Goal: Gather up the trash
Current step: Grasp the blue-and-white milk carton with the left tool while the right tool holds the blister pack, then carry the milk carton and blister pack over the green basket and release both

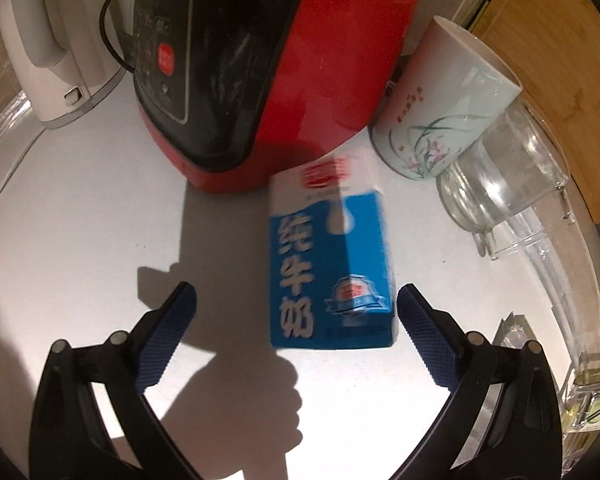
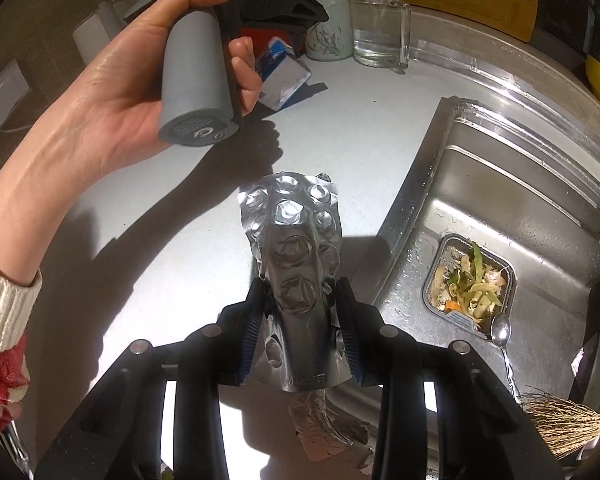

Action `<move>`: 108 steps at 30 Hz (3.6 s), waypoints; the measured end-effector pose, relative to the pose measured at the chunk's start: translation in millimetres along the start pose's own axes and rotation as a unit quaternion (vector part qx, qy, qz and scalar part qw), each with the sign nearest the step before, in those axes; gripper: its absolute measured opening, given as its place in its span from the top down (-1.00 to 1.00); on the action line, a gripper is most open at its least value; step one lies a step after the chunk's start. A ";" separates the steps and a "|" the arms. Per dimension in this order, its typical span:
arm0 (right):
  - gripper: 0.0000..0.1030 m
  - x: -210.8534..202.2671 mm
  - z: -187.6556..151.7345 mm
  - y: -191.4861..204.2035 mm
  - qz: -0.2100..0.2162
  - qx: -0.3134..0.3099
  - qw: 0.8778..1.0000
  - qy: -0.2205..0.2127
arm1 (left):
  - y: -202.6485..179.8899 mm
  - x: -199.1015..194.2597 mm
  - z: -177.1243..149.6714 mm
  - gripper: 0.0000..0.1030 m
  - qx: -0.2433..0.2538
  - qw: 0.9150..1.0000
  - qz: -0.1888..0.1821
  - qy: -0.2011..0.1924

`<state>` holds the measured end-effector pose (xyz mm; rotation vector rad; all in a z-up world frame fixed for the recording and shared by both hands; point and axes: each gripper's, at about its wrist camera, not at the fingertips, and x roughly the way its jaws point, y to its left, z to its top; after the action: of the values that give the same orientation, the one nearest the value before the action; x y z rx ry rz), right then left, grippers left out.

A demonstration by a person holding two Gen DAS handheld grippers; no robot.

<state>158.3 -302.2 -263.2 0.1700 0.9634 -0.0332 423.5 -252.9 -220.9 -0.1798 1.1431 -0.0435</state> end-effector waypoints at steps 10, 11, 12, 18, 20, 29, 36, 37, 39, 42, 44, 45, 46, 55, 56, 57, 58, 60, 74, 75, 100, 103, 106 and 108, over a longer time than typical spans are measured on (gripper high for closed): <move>0.29 2.7 0.8 2.1 0.010 -0.010 1.000 -0.001 | -9.5 -7.0 1.0 -0.87 0.018 0.999 0.004 -0.028; 0.29 3.1 1.0 2.1 0.011 -0.011 1.000 -0.001 | -13.3 -6.2 2.6 -0.87 0.021 0.999 0.012 -0.028; 0.29 3.5 0.8 2.0 0.011 -0.011 1.000 0.001 | -16.3 -4.2 4.3 -0.87 0.023 0.999 0.016 -0.026; 0.28 4.3 -0.4 0.5 0.012 -0.007 1.000 0.004 | -29.5 21.6 9.5 -0.87 0.068 0.996 0.063 0.003; 0.28 4.4 -0.9 0.5 0.012 -0.005 1.000 0.004 | -30.8 30.1 8.5 -0.87 0.081 0.994 0.069 0.014; 0.28 3.4 -1.7 1.0 0.009 -0.002 1.000 0.004 | -27.6 30.6 2.0 -0.30 0.123 0.991 0.051 0.002; 0.28 -7.5 -4.3 4.1 0.006 -0.003 1.000 -0.008 | -12.9 -11.1 -23.2 -0.27 0.150 0.988 0.033 -0.033; 0.28 -11.1 -6.2 4.7 0.006 -0.003 1.000 -0.011 | -10.2 -16.7 -27.3 -0.27 0.149 0.988 0.030 -0.035; 0.28 -18.3 -11.0 5.5 0.007 -0.005 1.000 -0.016 | 6.1 -39.8 -45.0 -0.27 0.153 0.987 0.025 -0.043; 0.27 -32.6 -23.3 6.4 0.010 -0.003 1.000 -0.022 | 32.0 -78.1 -74.9 -0.27 0.161 0.985 0.024 -0.058; 0.27 -44.5 -33.0 7.9 0.010 -0.003 1.000 -0.026 | 52.9 -101.7 -96.4 -0.27 0.162 0.984 0.024 -0.068; 0.27 -51.1 -38.4 8.5 0.012 -0.003 1.000 -0.028 | 65.5 -116.4 -112.2 -0.27 0.159 0.984 0.025 -0.074; 0.26 -56.6 -42.7 9.7 0.013 -0.004 0.999 -0.030 | 74.1 -127.5 -120.8 -0.27 0.157 0.984 0.026 -0.076; 0.25 -126.7 -115.7 31.3 0.027 -0.037 0.998 -0.032 | 147.0 -198.7 -238.5 -0.27 0.161 0.983 0.022 -0.082; 0.25 -133.6 -125.0 34.1 0.030 -0.043 0.998 -0.031 | 153.4 -207.0 -254.7 -0.27 0.166 0.982 0.019 -0.083; 0.25 -140.0 -134.5 36.5 0.032 -0.048 0.998 -0.030 | 157.5 -212.4 -267.5 -0.27 0.170 0.982 0.017 -0.082; 0.24 -146.8 -145.7 38.9 0.034 -0.053 0.998 -0.029 | 162.4 -217.5 -282.1 -0.27 0.174 0.981 0.018 -0.081; 0.24 -157.5 -166.2 41.8 0.038 -0.057 0.997 -0.023 | 170.7 -223.5 -308.3 -0.27 0.184 0.980 0.013 -0.076; 0.23 -161.1 -263.6 25.1 0.030 -0.046 0.998 0.031 | 191.3 -168.7 -470.3 -0.27 0.278 0.960 -0.021 0.038; 0.23 -157.7 -267.0 22.0 0.030 -0.041 0.998 0.037 | 190.9 -161.1 -475.6 -0.28 0.280 0.959 -0.021 0.050; -0.78 -108.1 -303.0 51.7 0.070 -0.099 0.988 0.095 | 246.4 -203.5 -441.7 -0.73 0.211 0.977 0.013 -0.003; -0.86 -85.7 -315.4 57.9 0.052 -0.110 0.985 0.121 | 252.2 -195.0 -441.7 -0.74 0.203 0.979 0.018 0.010; -0.87 -67.2 -324.4 58.7 0.054 -0.097 0.981 0.156 | 254.7 -190.2 -446.3 -0.74 0.208 0.978 0.026 0.016; -0.87 -64.3 -324.4 58.6 0.054 -0.088 0.981 0.164 | 255.5 -189.4 -447.9 -0.74 0.211 0.977 0.029 0.019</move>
<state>-136.4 -195.9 -384.1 0.0642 1.2789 0.1842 -76.5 -31.1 -272.4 0.2338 1.1499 -0.2373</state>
